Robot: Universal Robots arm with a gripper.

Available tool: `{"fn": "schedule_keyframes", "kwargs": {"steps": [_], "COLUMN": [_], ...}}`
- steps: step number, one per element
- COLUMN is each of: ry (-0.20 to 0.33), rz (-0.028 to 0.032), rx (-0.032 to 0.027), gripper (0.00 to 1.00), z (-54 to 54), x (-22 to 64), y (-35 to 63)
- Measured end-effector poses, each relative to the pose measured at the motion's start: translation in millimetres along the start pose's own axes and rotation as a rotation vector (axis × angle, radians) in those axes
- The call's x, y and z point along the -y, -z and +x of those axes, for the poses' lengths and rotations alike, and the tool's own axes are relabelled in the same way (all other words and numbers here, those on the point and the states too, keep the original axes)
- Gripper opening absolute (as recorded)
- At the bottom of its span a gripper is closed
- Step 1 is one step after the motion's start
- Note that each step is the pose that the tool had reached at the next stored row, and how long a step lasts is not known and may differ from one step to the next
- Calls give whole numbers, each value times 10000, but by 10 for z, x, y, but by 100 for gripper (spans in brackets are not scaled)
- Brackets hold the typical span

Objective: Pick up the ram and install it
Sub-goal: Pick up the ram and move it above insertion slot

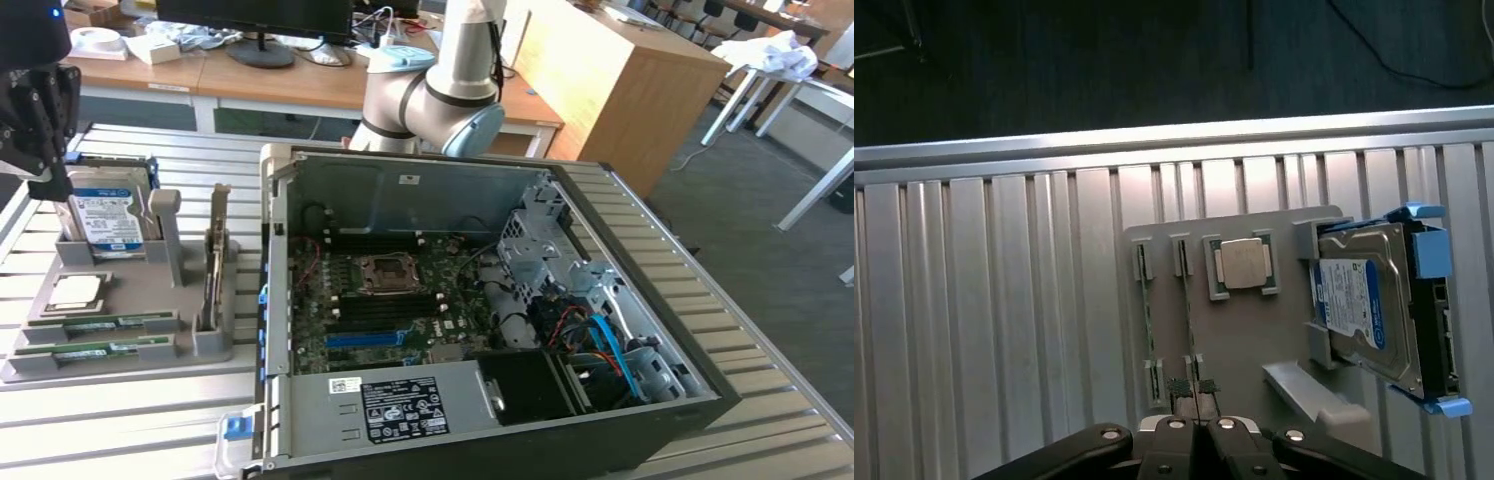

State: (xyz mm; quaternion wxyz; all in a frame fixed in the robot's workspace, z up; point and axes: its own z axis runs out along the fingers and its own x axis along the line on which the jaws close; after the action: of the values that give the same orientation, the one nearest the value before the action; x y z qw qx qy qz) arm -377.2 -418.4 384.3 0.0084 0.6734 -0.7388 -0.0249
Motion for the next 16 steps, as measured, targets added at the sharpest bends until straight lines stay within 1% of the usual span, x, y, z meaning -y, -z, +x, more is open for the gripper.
{"fn": "schedule_keyframes", "kwargs": {"steps": [5, 7, 16], "ry": [13, 105, 1215], "rz": [1, -2, -26], "rx": [-1, -5, -59], "gripper": [10, 10, 10], "z": [0, 0, 0], "x": [0, 0, 0], "y": [-1, -1, -4]}}
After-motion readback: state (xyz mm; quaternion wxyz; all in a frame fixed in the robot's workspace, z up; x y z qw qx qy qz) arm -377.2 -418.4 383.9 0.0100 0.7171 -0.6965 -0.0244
